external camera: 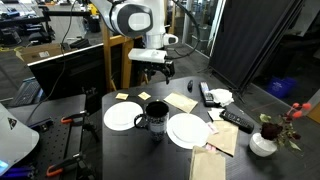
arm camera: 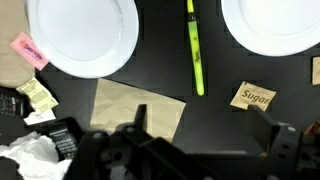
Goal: Pick the marker from the cup and put it on the table, move the cup slightly to the right then pick the marker and put it back in the cup
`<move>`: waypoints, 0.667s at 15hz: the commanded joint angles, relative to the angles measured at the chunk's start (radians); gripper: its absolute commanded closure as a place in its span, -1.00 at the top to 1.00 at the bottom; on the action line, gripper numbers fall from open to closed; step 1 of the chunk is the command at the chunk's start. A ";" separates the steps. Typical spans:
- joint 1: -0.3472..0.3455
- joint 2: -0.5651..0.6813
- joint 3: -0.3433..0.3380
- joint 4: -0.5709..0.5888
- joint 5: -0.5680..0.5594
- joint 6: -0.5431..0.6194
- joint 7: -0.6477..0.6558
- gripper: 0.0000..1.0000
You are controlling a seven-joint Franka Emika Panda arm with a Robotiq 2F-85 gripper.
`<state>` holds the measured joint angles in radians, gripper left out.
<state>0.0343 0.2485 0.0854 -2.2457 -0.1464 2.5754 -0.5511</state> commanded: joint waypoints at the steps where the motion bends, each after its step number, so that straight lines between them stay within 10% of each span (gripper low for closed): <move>1: 0.003 -0.119 -0.013 -0.025 -0.030 -0.053 0.118 1.00; 10: -0.023 -0.320 -0.078 -0.043 -0.102 -0.195 0.417 1.00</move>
<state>0.0269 0.0124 0.0227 -2.2495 -0.2120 2.4266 -0.2357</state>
